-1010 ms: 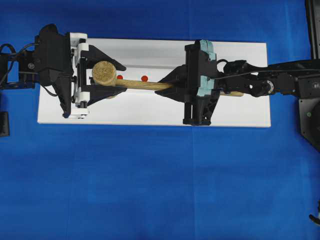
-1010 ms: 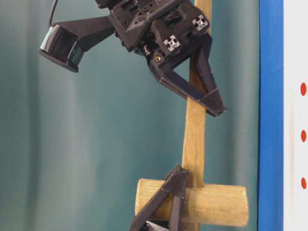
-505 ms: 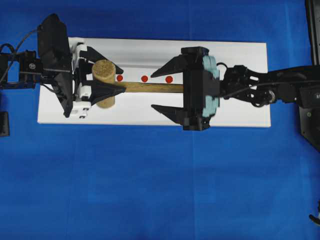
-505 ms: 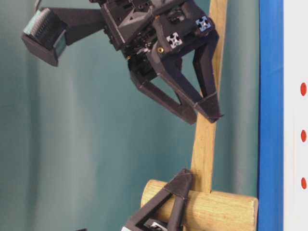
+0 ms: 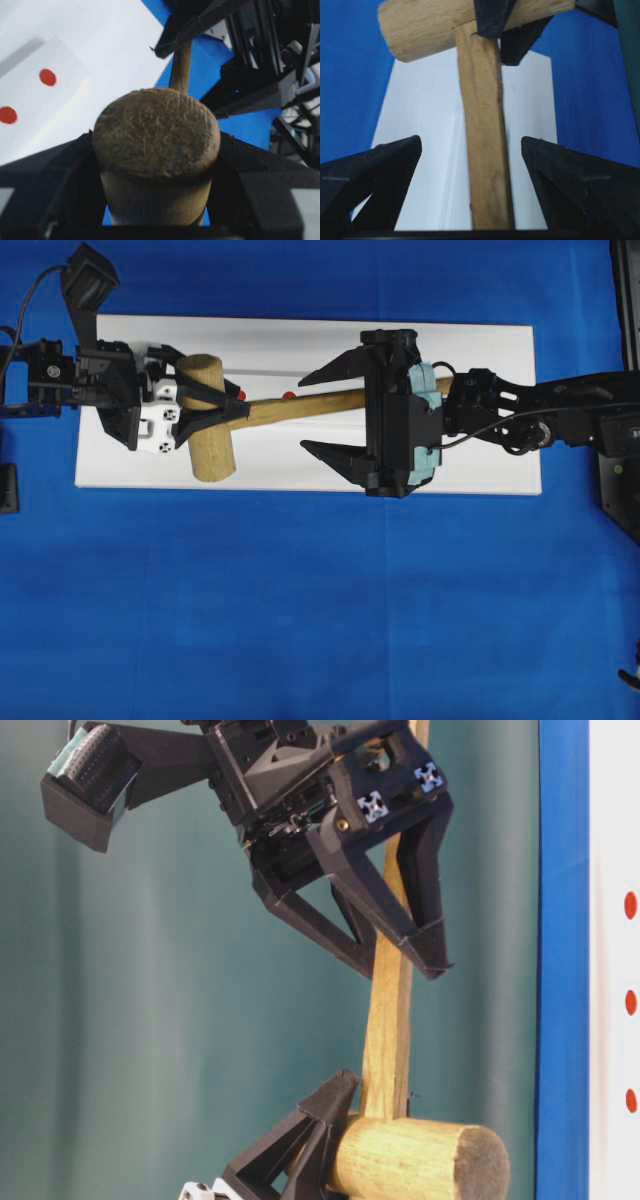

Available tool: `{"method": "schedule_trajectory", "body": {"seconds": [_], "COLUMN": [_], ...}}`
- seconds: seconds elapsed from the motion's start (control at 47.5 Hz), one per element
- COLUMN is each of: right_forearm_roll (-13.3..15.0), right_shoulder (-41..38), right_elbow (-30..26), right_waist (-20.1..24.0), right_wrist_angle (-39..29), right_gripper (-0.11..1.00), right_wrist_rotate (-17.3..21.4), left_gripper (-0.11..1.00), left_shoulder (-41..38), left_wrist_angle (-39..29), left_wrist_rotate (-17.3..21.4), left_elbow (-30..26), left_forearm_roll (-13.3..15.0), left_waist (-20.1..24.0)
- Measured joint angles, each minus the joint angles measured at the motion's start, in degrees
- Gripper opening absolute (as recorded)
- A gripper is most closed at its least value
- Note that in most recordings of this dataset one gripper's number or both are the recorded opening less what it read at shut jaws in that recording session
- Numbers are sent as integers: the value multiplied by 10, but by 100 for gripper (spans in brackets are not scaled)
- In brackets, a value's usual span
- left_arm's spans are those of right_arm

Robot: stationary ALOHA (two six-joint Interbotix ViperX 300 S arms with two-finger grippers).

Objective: Hit the mark with a hammer.

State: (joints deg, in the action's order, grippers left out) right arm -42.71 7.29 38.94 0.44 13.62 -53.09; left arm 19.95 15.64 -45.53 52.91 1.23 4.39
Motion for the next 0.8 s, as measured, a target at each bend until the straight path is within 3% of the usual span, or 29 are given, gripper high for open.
{"method": "schedule_trajectory", "body": {"seconds": [0.294,0.4,0.463,0.589,0.673,0.799], "right_forearm_roll": [1,0,0,1,1,2], "right_shoulder": [-12,-18,-20,-21,-21,-21], "right_elbow": [2,2,2,2,2,2], "right_waist": [0,1,3,3,4,4], "right_wrist_angle": [3,6,9,12,12,11], "right_gripper": [89,83,70,32,12,8], "right_wrist_rotate": [-10,-14,-15,-17,-18,-19], "left_gripper": [44,44,44,44,44,44], "left_shoulder": [1,0,0,0,0,0], "left_wrist_angle": [0,0,0,0,0,0], "left_wrist_rotate": [-5,-6,-6,-6,-6,-7], "left_elbow": [-1,-4,-5,-5,-5,-5], "left_forearm_roll": [0,2,3,3,3,4], "left_waist": [-14,-24,-27,-30,-30,-28]}}
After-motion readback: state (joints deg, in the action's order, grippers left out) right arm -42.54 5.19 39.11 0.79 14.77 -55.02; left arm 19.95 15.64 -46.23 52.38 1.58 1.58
